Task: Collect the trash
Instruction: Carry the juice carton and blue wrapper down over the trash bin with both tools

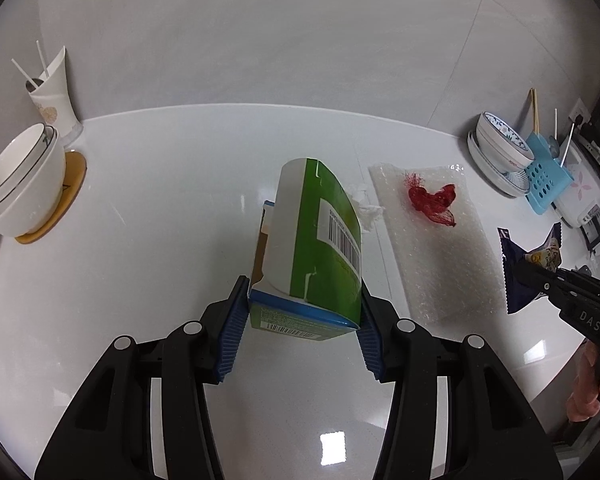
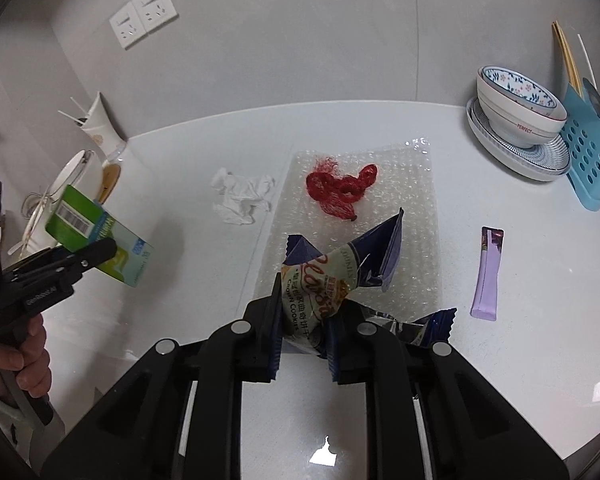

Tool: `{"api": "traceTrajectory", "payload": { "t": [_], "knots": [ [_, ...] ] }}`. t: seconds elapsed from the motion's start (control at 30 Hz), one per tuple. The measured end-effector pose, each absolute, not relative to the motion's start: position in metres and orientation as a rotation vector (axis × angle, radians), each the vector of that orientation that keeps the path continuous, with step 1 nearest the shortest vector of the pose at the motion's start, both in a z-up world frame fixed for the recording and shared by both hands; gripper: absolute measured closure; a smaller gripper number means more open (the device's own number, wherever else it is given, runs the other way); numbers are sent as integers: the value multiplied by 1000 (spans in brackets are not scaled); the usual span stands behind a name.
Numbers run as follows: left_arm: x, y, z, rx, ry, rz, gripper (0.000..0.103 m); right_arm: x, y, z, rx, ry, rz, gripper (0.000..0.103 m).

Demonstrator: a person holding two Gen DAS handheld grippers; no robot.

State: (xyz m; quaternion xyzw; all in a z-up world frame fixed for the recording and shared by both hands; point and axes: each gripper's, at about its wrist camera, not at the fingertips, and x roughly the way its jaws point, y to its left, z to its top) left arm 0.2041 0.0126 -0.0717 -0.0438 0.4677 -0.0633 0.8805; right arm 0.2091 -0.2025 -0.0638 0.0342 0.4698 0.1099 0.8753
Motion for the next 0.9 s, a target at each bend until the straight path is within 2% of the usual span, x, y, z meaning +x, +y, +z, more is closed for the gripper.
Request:
{"api": "traceTrajectory", "payload": {
  "t": [0.9],
  "knots": [
    [115, -18, -58, -102, 994, -111, 54, 129, -216, -35, 88, 903, 357, 87]
  ]
}}
